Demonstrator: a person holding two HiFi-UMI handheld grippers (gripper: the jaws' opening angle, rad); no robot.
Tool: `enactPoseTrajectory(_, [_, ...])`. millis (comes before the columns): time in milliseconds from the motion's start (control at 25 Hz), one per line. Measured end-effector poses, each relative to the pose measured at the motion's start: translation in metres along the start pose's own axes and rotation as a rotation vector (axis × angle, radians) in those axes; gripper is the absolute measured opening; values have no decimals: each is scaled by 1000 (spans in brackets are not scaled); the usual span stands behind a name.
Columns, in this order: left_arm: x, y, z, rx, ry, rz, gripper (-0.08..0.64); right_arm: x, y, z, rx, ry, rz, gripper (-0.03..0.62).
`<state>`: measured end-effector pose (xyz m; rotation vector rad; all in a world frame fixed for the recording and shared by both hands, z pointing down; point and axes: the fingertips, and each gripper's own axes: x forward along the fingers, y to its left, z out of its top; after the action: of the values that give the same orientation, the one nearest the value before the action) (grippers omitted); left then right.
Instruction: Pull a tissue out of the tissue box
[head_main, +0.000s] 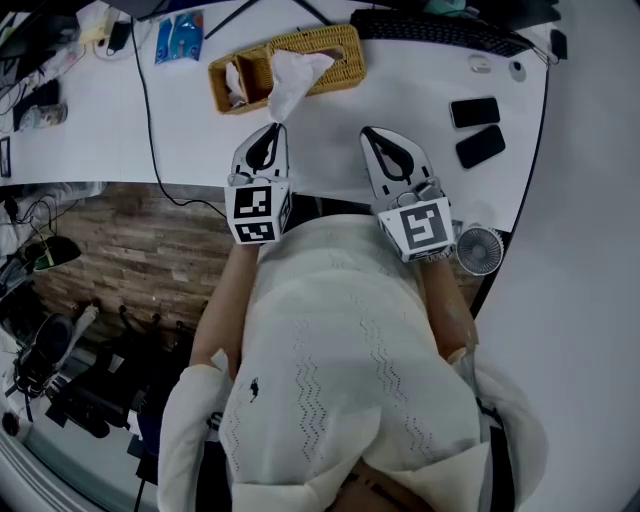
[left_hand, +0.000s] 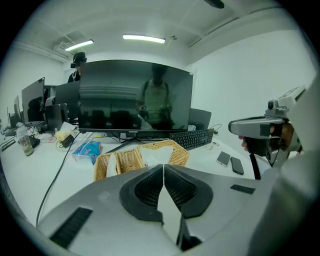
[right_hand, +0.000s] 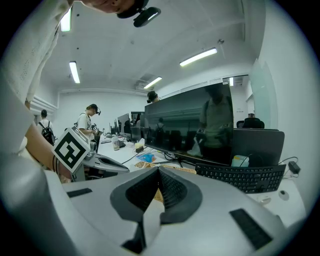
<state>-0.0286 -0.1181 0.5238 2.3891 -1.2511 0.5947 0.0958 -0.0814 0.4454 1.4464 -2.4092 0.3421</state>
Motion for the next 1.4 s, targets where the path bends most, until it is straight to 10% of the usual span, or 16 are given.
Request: enactPoseTrajectory(1400, [-66,3,51,16,-191,49,20,-3,18,26,-32,-79,30,2])
